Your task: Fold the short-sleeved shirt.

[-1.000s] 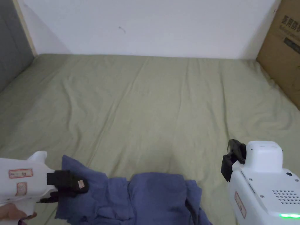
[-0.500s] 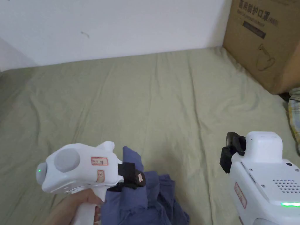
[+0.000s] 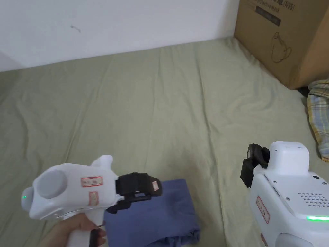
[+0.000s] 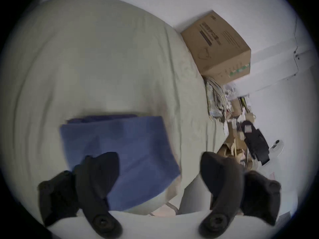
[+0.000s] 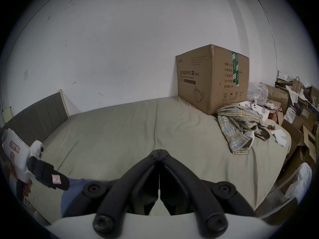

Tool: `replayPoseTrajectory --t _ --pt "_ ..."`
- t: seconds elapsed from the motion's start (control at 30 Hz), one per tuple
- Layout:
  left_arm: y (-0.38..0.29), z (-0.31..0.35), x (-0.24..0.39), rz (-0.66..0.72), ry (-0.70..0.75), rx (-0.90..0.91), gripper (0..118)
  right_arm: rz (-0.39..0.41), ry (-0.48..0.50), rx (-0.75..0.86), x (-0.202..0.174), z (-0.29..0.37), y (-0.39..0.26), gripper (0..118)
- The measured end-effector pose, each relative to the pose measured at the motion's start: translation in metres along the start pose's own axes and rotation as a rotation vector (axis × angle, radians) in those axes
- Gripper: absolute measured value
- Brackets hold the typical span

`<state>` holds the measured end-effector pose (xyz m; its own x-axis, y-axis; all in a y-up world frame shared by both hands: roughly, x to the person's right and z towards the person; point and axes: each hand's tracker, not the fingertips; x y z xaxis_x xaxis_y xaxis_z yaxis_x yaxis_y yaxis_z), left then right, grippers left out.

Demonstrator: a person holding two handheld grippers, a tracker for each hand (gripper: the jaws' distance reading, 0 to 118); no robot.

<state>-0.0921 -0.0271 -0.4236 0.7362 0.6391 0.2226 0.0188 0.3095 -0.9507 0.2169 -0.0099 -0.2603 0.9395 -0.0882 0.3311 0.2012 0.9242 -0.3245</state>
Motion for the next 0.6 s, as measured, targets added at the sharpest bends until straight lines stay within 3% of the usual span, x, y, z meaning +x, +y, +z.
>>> replayPoseTrajectory --t 0.07,0.1,0.13,0.23,0.6 --pt "0.000 0.014 -0.017 0.049 0.034 0.032 62 0.006 0.011 -0.019 -0.004 -0.002 -0.002 1" --pt "-0.002 0.019 -0.026 0.068 0.065 0.037 30 0.002 0.013 -0.026 -0.006 -0.003 -0.002 1" --pt "-0.006 0.020 -0.035 0.063 0.102 0.031 7 -0.003 0.019 -0.028 -0.008 -0.003 -0.003 1" --pt "-0.020 0.015 -0.043 0.062 0.195 0.002 0 0.009 0.036 -0.028 -0.013 -0.005 -0.005 1" --pt "-0.031 -0.066 -0.003 0.004 0.160 -0.099 0 0.014 0.038 -0.057 -0.007 -0.006 -0.008 1"
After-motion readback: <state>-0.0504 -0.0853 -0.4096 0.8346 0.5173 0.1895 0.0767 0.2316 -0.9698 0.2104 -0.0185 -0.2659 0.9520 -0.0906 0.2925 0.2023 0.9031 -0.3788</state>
